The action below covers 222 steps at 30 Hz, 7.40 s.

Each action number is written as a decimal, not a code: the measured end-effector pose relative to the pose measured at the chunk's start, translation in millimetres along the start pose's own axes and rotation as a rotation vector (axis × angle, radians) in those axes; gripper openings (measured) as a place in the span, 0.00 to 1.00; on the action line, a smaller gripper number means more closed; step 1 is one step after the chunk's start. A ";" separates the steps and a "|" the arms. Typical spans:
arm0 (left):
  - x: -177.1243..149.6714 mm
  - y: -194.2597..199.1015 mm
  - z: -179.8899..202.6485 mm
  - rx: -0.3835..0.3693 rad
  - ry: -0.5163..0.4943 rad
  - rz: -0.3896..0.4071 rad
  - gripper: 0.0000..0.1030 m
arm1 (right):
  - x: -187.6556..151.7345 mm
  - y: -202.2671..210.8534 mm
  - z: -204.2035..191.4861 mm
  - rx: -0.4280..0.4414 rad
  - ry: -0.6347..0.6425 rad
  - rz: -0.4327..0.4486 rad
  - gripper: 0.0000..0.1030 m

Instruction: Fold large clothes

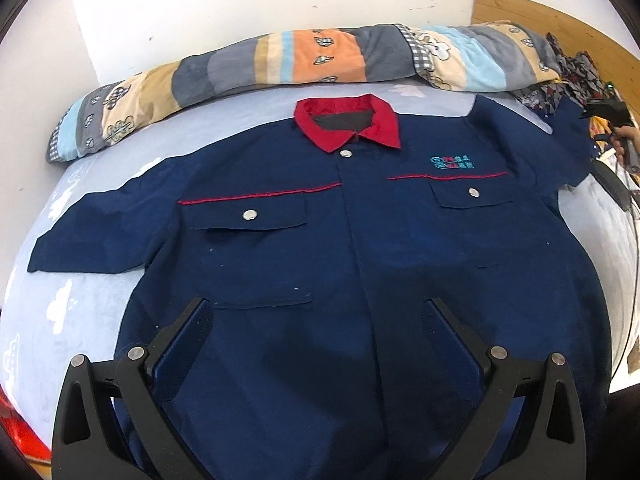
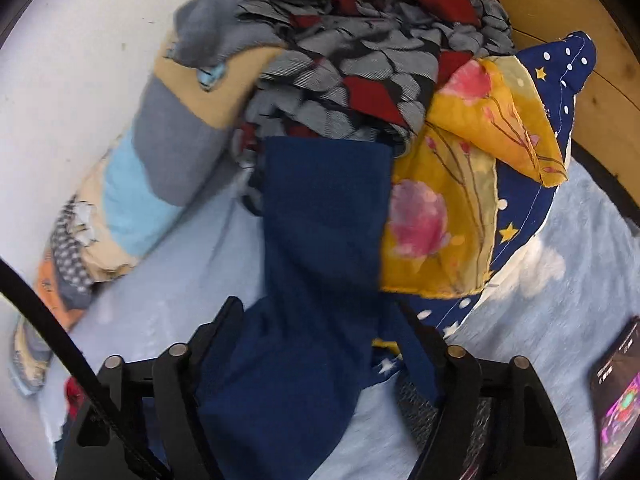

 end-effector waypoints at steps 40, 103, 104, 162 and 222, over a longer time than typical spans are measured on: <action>2.0 90.8 -95.5 0.087 0.181 0.189 1.00 | -119.4 253.2 -384.4 0.321 0.539 0.292 0.04; -41.8 65.6 -255.7 0.196 0.619 0.038 1.00 | -528.1 163.4 -539.8 0.583 1.043 -0.131 0.81; -42.2 62.8 -263.0 0.195 0.639 0.024 1.00 | -520.5 178.7 -529.4 0.603 1.036 -0.109 0.81; 96.5 -26.5 -536.4 -0.073 1.029 0.405 0.03 | -424.2 215.7 -395.8 0.585 0.811 0.103 0.87; 28.7 -127.5 -173.2 0.240 0.169 -0.031 0.89 | -354.6 14.7 -307.7 0.147 0.761 -0.170 0.69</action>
Point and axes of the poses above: each gripper's, at about its wrist camera, not at the fingertips, and y roughly against the way its jaws point, z to its right, x to its top, the point moved 9 cm from there along -y, roughly the way its jaws point, and after that the axes turned 3 degrees about z, right-handed, at the moved point
